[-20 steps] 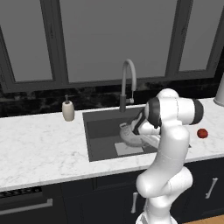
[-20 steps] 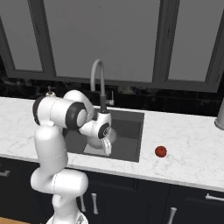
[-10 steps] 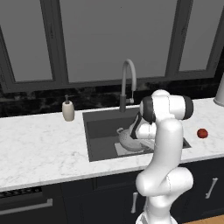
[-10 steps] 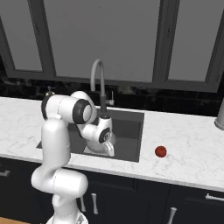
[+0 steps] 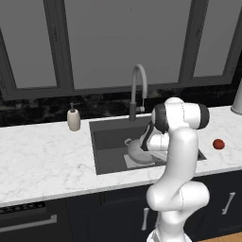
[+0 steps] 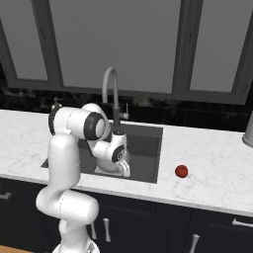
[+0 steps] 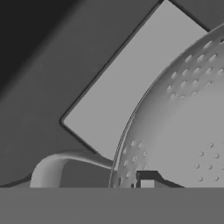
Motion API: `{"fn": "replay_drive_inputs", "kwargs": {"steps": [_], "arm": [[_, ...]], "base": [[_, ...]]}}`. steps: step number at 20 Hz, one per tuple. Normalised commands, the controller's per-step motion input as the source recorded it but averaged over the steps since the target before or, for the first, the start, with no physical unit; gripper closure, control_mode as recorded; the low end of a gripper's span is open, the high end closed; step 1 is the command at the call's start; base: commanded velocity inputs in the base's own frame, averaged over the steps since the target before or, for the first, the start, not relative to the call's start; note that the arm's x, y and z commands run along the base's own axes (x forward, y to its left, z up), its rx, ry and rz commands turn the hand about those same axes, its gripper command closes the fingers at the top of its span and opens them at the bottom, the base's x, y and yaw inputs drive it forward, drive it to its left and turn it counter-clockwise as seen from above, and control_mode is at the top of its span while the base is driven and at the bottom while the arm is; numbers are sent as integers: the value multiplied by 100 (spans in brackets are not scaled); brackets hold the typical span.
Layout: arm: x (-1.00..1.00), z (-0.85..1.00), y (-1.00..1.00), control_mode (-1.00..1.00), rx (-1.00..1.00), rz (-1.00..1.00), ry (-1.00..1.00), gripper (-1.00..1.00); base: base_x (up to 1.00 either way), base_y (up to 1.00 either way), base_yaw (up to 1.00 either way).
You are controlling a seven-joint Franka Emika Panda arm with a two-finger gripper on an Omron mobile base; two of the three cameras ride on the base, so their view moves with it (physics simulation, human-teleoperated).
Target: Put the colander in the sink, put the apple in the colander, and turn on the sink faucet and pour water over the colander.
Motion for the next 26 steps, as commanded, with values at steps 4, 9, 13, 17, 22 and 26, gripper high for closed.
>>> {"fn": "replay_drive_inputs", "kwargs": {"steps": [4, 9, 13, 17, 22, 26], "arm": [[0, 0, 12, -100, 0, 4, 0, 100], [12, 0, 6, -100, 0, 3, 0, 100], [36, 0, 0, -100, 0, 1, 0, 100], [33, 0, 0, -100, 0, 0, 0, 100], [25, 0, 2, -100, 0, 0, 0, 100], [0, 0, 1, -100, 0, 0, 0, 100]], "base": [[0, 0, 0], [0, 0, 0], [0, 0, 0], [0, 0, 0], [0, 0, 0], [0, 0, 0]]}}
